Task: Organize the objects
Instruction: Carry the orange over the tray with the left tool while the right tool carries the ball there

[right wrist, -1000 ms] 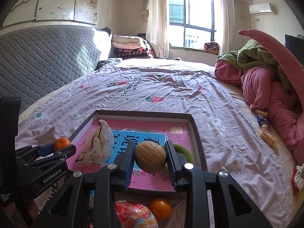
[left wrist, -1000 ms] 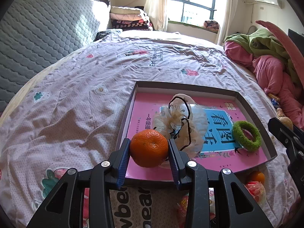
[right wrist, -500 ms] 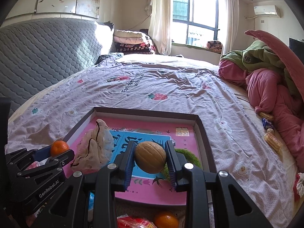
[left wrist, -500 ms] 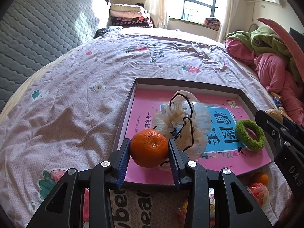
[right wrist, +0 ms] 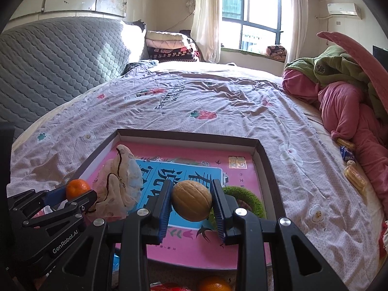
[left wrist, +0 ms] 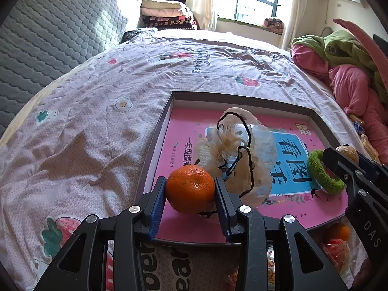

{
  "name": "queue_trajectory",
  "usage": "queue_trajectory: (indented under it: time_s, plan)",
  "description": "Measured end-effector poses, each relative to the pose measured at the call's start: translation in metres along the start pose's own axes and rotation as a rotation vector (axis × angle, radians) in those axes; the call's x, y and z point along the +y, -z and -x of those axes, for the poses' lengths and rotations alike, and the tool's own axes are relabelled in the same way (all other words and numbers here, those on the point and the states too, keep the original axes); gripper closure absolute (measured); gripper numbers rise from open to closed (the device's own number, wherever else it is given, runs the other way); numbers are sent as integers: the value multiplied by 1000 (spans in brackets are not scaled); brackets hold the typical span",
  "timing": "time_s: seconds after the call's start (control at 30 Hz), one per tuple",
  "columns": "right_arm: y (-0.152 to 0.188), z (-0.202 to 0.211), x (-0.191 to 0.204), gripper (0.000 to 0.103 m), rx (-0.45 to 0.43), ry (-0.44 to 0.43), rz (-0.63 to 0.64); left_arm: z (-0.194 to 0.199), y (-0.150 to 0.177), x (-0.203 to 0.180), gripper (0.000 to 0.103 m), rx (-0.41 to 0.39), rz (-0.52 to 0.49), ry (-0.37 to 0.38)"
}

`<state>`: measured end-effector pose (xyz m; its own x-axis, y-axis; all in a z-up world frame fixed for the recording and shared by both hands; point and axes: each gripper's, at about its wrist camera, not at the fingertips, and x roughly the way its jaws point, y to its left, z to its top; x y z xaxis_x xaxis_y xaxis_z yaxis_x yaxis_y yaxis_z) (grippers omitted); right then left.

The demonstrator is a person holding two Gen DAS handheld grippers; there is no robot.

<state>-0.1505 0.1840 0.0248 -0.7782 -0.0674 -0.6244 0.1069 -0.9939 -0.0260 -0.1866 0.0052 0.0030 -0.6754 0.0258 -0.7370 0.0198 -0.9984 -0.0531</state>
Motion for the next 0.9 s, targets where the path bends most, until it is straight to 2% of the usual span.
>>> queue_trajectory:
  time_s: [0.57,0.9]
  plan:
    - [14,-19,15,71,97,-46,77,-13,2,1,63,26,-19,-54]
    - [20,-31,19,71,152,-55,96,-13,5,-11,63,19,-53,-36]
